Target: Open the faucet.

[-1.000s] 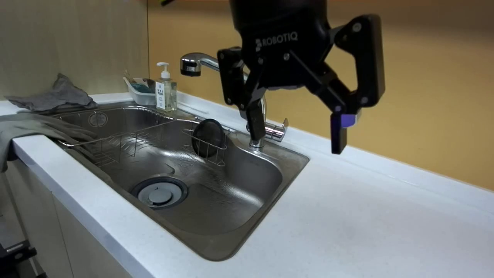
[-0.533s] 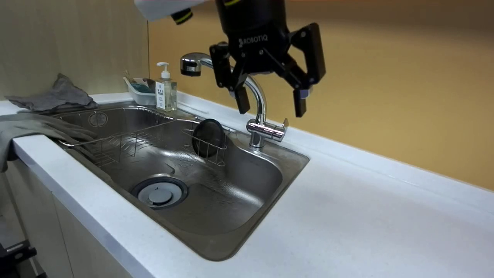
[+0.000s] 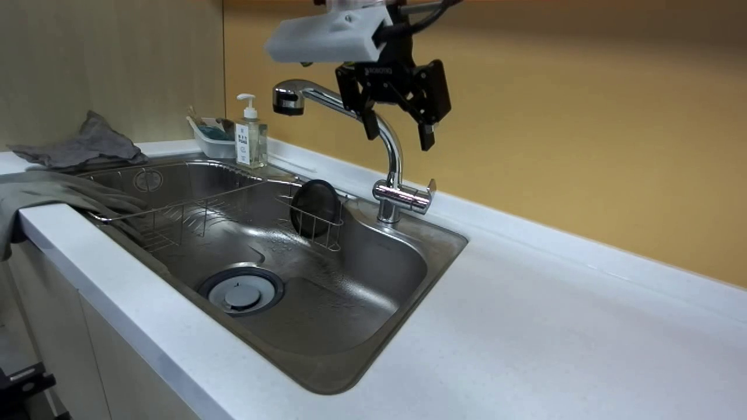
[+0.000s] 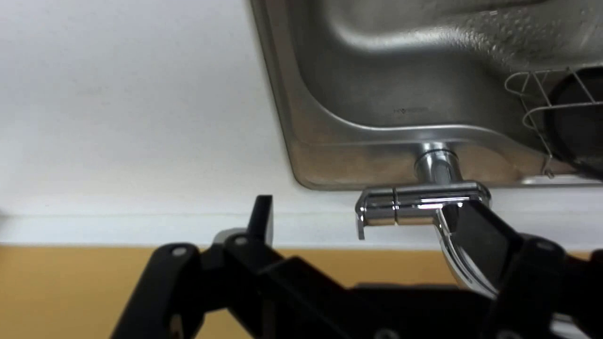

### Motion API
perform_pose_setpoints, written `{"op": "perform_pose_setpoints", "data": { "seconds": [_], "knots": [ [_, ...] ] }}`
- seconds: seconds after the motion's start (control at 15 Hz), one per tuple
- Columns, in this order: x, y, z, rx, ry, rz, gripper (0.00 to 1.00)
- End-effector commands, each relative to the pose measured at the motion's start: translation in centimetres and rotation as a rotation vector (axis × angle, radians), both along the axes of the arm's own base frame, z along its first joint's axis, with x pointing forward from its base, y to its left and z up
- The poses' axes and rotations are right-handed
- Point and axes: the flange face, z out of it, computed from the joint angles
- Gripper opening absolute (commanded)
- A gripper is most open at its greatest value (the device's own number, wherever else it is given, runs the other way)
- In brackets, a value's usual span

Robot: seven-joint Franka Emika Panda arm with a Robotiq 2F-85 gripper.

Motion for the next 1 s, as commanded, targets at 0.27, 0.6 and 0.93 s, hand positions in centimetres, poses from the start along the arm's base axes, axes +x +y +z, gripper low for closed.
{"op": "perform_pose_setpoints", "data": {
  "seconds": [0.27, 0.6, 0.93],
  "knots": [
    [0.4, -0.2, -0.4, 0.005, 0.005, 0.003, 1.00],
    [3.0, 0.2, -1.9, 0.043, 0.003, -0.003, 1.00],
    [7.6, 1.3, -3.8, 0.112, -0.070, -0.001, 1.00]
  ]
}}
